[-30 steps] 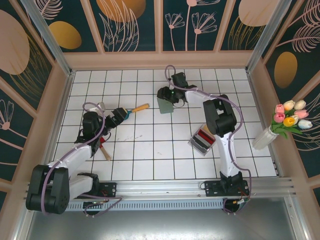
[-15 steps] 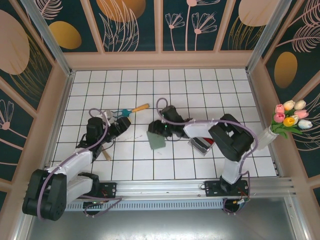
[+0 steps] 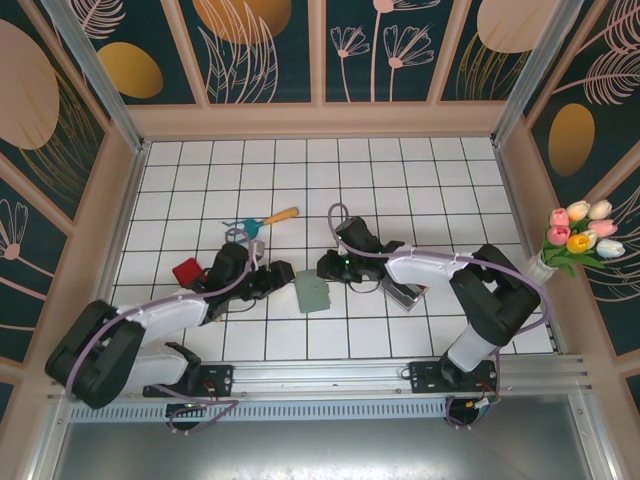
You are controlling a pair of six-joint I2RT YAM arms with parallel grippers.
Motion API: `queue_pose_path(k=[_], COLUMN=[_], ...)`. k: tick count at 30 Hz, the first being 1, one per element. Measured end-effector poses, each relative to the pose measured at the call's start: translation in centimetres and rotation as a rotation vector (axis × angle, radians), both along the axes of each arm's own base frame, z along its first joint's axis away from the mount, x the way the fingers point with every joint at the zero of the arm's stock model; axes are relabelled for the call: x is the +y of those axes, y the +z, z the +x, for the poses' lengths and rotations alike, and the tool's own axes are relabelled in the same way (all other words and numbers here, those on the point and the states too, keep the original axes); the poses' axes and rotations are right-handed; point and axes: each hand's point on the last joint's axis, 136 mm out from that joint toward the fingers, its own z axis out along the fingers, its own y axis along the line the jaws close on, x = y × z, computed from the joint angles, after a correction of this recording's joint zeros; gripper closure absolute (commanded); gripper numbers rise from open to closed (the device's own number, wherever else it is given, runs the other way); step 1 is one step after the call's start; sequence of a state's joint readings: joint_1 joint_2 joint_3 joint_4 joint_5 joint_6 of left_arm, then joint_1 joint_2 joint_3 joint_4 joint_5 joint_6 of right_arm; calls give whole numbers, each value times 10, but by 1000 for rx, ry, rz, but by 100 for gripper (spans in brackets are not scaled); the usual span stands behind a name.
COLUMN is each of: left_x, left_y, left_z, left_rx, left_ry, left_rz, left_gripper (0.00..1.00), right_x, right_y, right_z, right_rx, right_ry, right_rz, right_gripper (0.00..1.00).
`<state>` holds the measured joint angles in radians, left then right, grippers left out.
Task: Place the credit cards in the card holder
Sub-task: Pick up the card holder at the bottom-center of the table.
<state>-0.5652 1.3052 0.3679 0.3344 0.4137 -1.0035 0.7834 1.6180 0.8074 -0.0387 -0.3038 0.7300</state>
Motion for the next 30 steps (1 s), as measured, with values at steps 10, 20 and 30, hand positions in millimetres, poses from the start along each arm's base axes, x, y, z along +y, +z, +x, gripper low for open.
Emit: queue_pose_path(k=[10,20,30], left_x=[-26,-31,-35], left_y=[-24,-28,-11], left_z=[-1,0,2], left_rx=[58,66,27], left_ry=[-53,-64,-64], left_rz=[65,59,27], left_gripper=[35,56,95], right_x=[-8,-14,-18], right_y=[-15,-26,-25], right_z=[-21,-27,-21], right_rx=[39,54,42], right_ry=[56,56,26], right_rz=[-48,-60,-96], right_gripper=[82,82,73])
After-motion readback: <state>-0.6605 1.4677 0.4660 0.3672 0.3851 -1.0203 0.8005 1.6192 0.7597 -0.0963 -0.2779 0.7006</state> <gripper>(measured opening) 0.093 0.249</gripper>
